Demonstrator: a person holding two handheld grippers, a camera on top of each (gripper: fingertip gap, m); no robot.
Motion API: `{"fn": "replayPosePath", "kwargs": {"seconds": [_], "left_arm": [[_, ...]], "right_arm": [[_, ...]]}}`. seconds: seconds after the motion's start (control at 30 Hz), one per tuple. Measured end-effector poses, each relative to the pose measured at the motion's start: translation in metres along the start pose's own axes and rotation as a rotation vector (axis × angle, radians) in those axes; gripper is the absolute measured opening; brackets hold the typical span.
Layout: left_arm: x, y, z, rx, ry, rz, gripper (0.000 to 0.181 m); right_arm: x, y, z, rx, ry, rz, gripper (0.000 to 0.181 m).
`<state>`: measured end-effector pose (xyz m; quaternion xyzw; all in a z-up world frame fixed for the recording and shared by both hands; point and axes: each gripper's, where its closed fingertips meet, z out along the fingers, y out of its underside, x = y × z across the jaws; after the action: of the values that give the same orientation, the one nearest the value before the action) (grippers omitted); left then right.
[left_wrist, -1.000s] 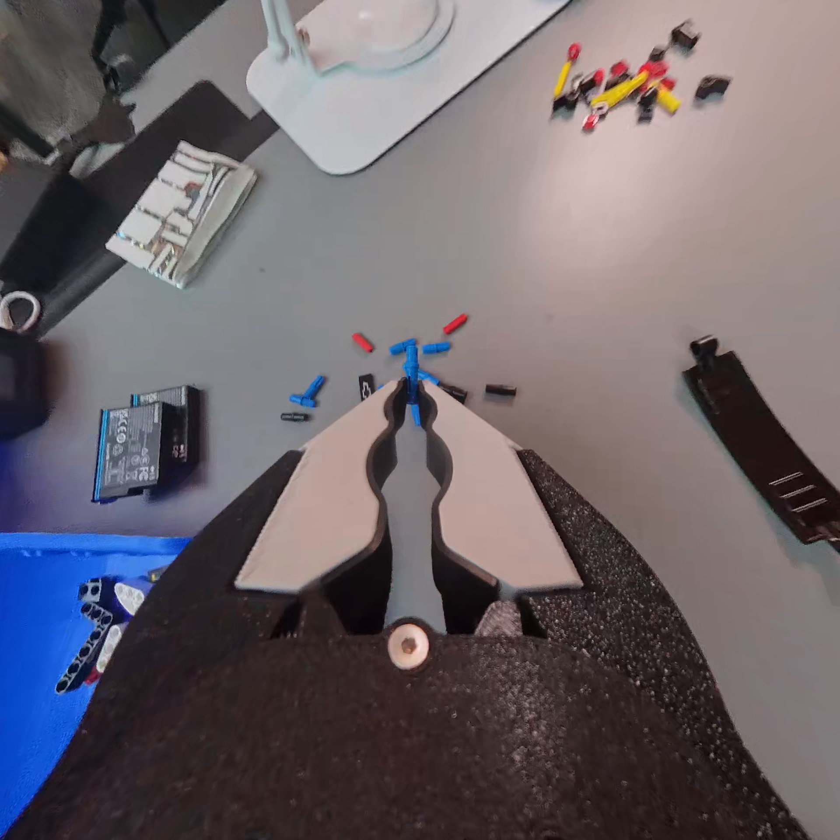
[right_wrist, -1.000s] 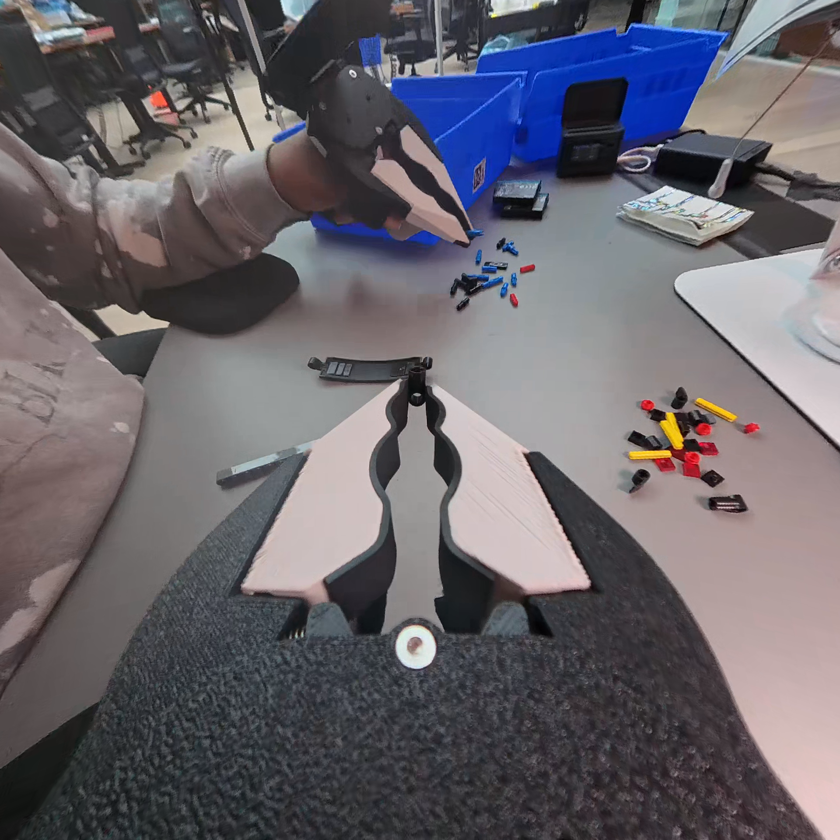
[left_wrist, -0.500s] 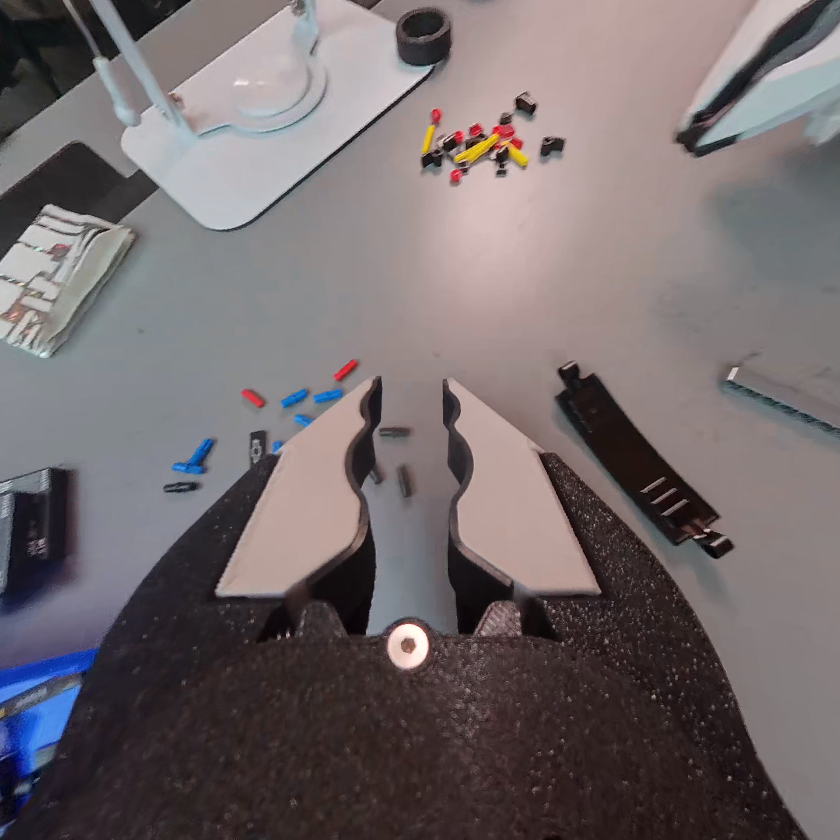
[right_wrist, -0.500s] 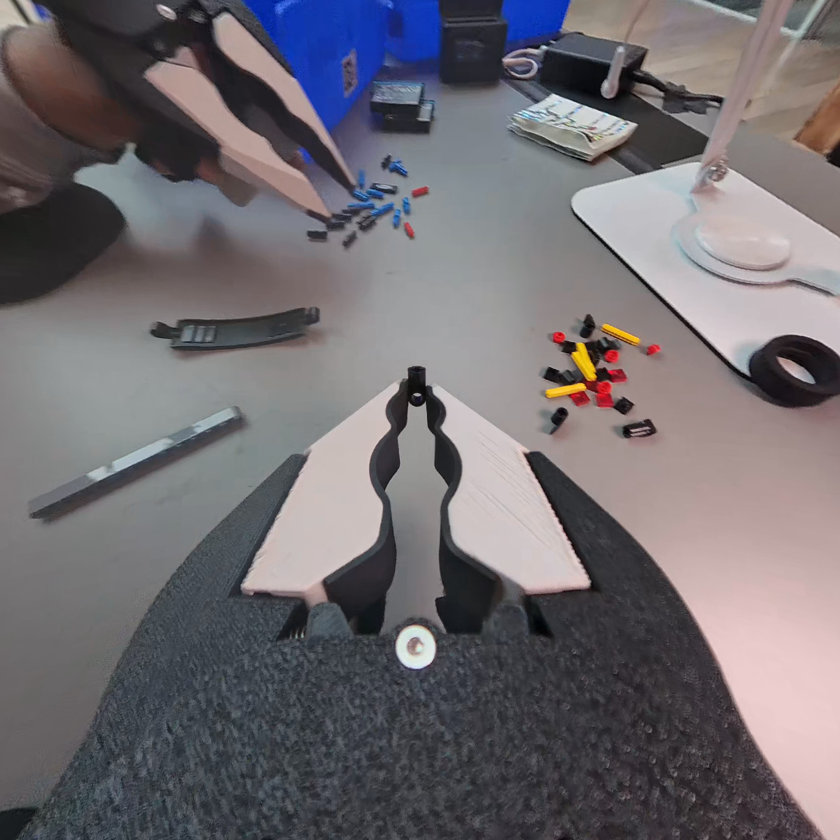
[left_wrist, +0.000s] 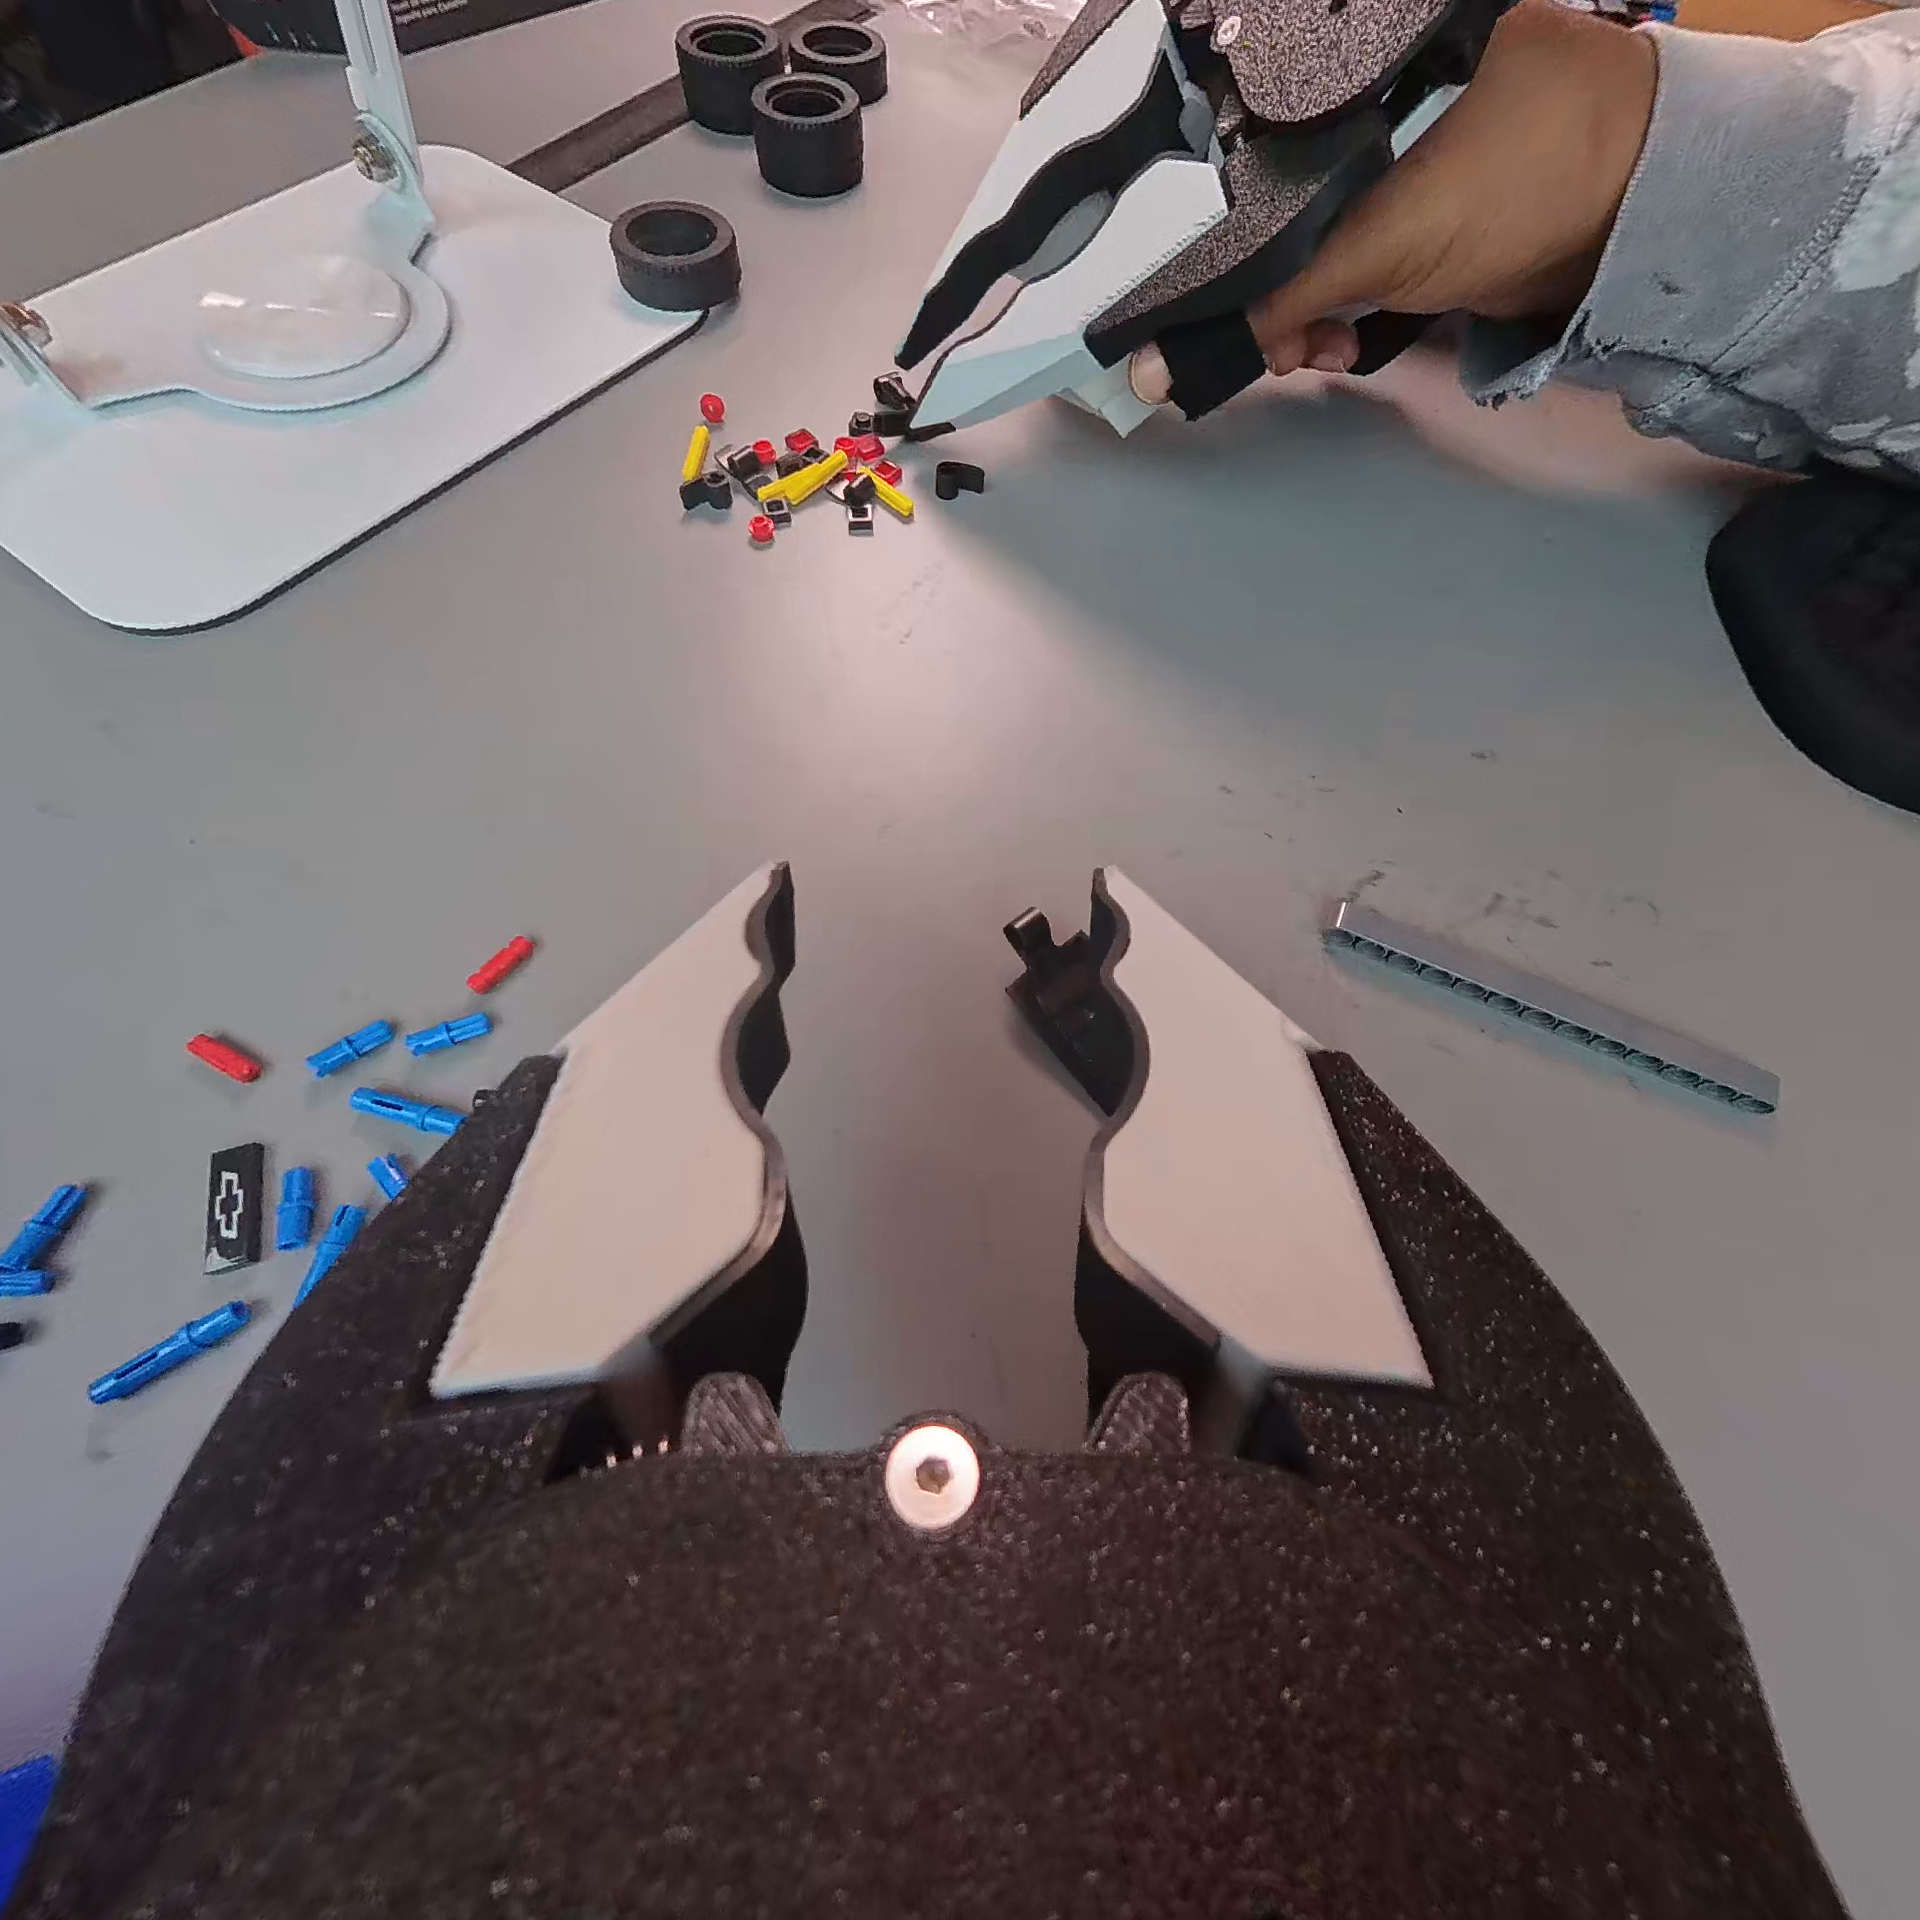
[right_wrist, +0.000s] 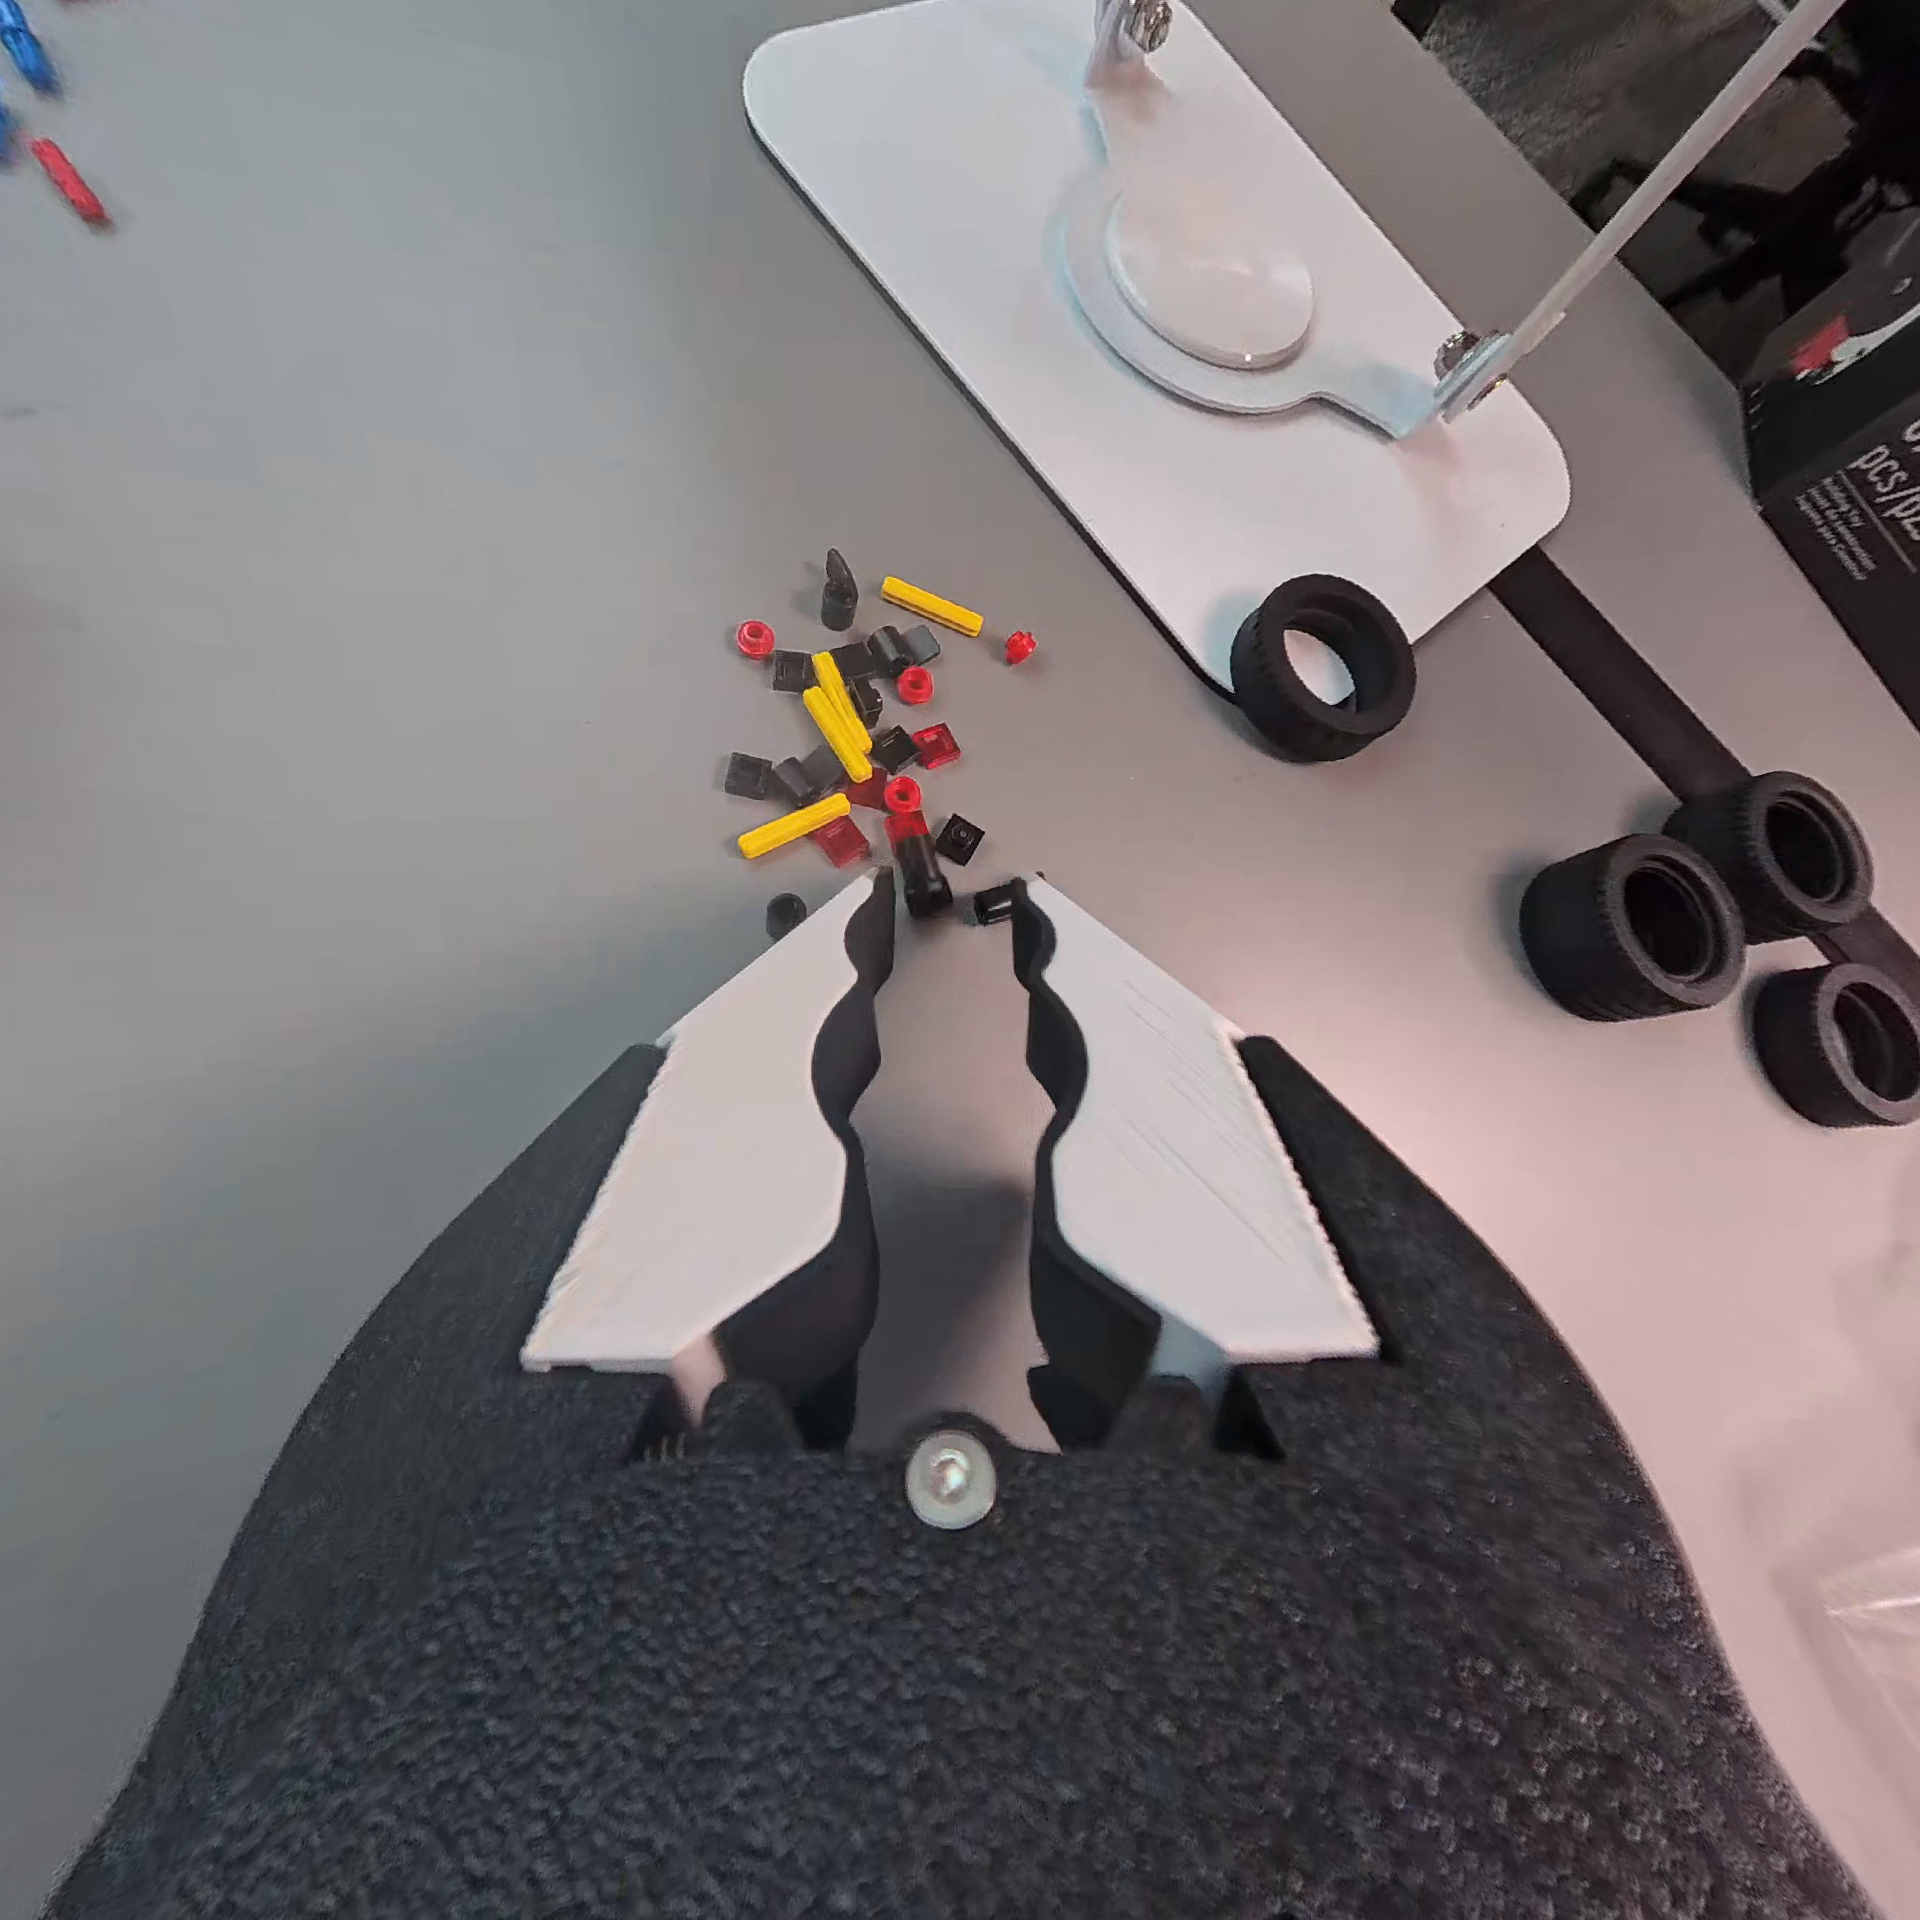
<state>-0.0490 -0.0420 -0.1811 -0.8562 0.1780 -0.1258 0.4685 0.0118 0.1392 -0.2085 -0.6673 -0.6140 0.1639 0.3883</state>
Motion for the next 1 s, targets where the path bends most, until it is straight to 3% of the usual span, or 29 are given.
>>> {"fn": "replayPosePath", "kwargs": {"seconds": [0.27,0.47,0.67,0.8,0.87,1.0], "left_arm": [[-0.001,0.000,0.000,0.001,0.004,-0.006,0.056],[0.000,0.003,0.002,-0.016,-0.003,0.008,0.056],[0.000,0.004,0.003,-0.020,-0.003,0.009,0.056],[0.001,0.007,0.005,-0.034,0.000,0.020,0.056],[0.002,0.008,0.006,-0.042,-0.001,0.029,0.056],[0.003,0.010,0.007,-0.049,0.001,0.034,0.056]], "right_arm": [[0.032,-0.032,-0.048,0.238,0.085,0.159,0.021],[0.006,-0.001,-0.017,0.082,-0.034,0.099,0.022],[-0.008,0.001,0.005,0.011,-0.054,-0.036,0.023],[-0.008,0.000,0.009,-0.005,-0.070,-0.050,0.020],[-0.008,0.001,0.009,-0.011,-0.075,-0.058,0.007],[-0.008,0.003,0.001,-0.001,-0.063,-0.094,0.007]]}}
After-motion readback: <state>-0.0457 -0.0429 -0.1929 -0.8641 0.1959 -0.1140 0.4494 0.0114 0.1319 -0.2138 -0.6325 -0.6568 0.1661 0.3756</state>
